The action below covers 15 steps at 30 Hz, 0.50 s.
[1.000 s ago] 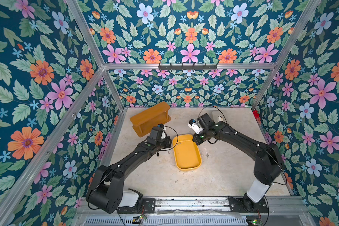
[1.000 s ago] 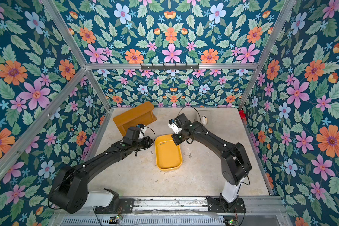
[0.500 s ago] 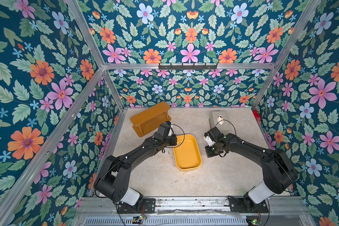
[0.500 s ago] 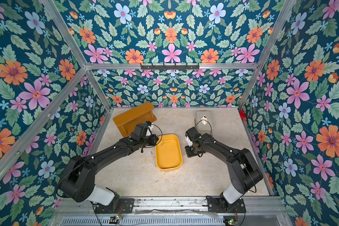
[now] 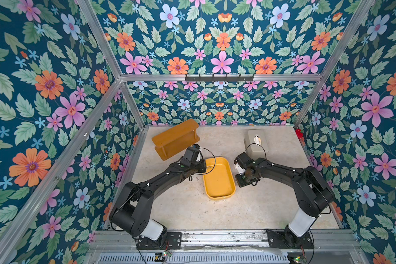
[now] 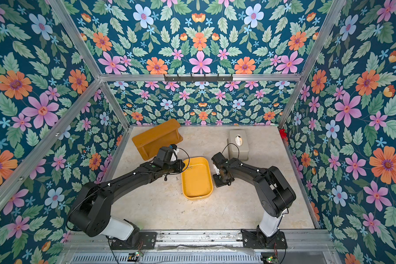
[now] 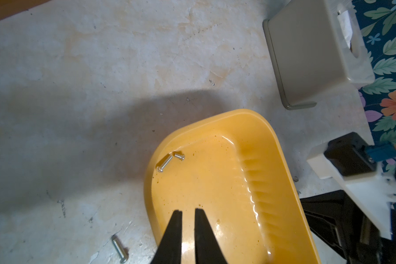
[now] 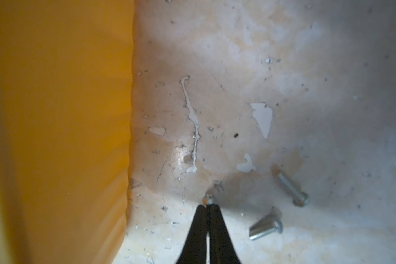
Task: Take out the screws from the storage box
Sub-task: Place the screw at the center of the board, then pick up the screw from the storage box.
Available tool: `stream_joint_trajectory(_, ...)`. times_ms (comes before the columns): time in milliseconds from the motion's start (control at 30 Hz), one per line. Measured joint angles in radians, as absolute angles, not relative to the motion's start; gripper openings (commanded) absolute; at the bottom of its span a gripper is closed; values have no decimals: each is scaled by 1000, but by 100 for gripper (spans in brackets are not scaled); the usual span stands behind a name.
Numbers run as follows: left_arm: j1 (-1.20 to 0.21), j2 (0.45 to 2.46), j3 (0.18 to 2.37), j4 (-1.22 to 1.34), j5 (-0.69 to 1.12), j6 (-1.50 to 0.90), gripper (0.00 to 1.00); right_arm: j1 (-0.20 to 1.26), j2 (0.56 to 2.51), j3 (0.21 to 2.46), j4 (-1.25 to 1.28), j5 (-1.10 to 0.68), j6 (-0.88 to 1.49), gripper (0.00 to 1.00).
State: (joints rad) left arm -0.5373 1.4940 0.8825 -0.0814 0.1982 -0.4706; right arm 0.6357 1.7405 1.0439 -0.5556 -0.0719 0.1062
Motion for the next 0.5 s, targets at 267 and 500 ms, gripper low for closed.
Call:
stream_joint_trajectory(267,-537,1488,882,-82,182,-467,22,640,1714,1069,-566,-39,107,24)
stream_joint_trajectory(500,-515,1430,839,-78,155,-470,24,649,1560,1088,-554,-29,137,29)
